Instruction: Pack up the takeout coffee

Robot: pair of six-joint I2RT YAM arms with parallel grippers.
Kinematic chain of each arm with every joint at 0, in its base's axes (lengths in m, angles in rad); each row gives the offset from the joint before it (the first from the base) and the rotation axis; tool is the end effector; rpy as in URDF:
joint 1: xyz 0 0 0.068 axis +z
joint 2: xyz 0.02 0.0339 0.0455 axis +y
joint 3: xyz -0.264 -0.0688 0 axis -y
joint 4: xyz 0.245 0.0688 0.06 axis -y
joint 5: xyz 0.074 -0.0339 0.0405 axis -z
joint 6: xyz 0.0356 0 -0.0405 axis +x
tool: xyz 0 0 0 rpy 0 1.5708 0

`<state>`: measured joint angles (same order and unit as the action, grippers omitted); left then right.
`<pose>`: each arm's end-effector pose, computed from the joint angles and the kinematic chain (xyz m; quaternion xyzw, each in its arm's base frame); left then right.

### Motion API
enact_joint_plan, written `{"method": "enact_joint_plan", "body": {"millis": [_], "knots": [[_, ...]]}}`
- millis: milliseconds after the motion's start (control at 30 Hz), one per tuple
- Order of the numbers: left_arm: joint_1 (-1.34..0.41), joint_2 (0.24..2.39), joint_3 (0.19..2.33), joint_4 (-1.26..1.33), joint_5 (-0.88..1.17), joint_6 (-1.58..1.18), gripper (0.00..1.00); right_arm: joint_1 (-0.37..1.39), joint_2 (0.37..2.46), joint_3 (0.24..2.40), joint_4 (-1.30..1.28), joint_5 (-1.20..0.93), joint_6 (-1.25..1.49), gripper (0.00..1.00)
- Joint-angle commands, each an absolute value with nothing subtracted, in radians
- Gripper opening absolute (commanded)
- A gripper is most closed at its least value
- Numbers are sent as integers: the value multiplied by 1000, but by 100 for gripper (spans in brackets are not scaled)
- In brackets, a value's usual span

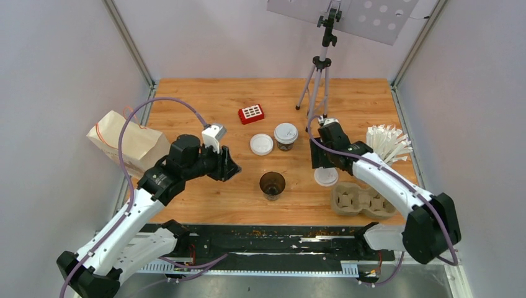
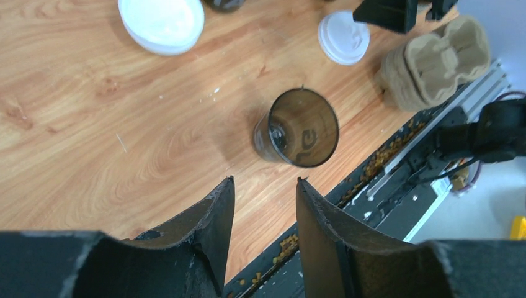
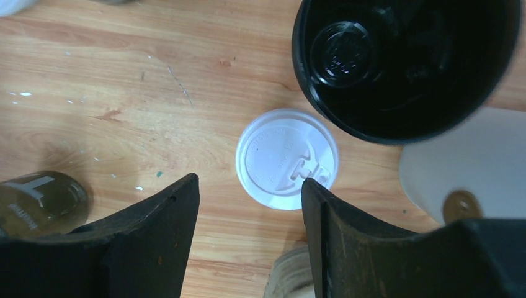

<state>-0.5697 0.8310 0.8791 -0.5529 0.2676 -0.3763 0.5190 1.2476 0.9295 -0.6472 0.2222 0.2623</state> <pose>0.1454 -0.1043 0.3278 0.1499 0.8431 -0.3317 0.3959 0.2205 0.1169 0.2548 -0.0886 0.9451 0.0150 0.3143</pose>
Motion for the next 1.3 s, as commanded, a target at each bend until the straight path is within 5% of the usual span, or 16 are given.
{"method": "enact_joint_plan", "body": {"millis": [0, 867, 1133, 1267], "knots": [[-573, 805, 788, -485, 319, -312, 49, 497, 1342, 920, -585, 110, 293, 61], [-573, 771, 700, -434, 366, -265, 52, 504, 1452, 790, -415, -87, 314, 48], [-574, 770, 702, -442, 329, -268, 52, 528, 1424, 781, -352, -220, 383, 47], [-574, 769, 702, -446, 322, -266, 52, 531, 1377, 837, -450, -167, 351, 54]]}}
